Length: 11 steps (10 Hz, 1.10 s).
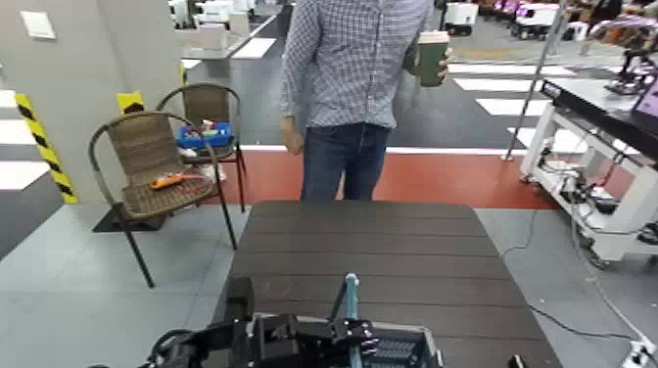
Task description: Grasp the handle of the crate.
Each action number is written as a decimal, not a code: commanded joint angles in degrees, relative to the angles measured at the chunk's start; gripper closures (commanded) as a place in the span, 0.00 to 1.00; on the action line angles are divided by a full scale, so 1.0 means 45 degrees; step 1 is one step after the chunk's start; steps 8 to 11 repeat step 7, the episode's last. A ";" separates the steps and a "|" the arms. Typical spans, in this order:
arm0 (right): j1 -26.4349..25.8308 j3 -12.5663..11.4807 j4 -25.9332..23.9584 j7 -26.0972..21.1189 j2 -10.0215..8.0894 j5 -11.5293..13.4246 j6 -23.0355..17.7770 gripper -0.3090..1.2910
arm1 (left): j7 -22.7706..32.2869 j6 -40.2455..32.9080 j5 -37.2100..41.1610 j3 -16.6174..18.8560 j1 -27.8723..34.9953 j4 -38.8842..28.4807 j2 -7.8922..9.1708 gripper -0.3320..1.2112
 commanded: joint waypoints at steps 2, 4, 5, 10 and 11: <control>-0.0040 0.0038 -0.0046 -0.0001 -0.0025 -0.0061 0.0008 0.29 | -0.0244 -0.0023 0.0056 0.0059 0.0193 0.0054 -0.0249 0.99; -0.0060 0.0018 -0.0046 -0.0001 -0.0025 -0.0022 -0.0012 0.29 | -0.0283 -0.0023 0.0056 0.0118 0.0252 0.0132 -0.0347 0.99; -0.0060 0.0038 -0.0046 0.0018 -0.0025 0.0037 -0.0012 0.29 | -0.0283 -0.0043 0.0056 0.0137 0.0252 0.0132 -0.0347 0.99; -0.0119 0.0057 -0.0085 0.0038 -0.0084 0.0154 0.0164 0.29 | -0.0283 -0.0043 0.0056 0.0157 0.0252 0.0152 -0.0386 0.99; -0.0119 0.0057 -0.0085 0.0038 -0.0084 0.0154 0.0164 0.29 | -0.0283 -0.0043 0.0056 0.0157 0.0252 0.0152 -0.0386 0.99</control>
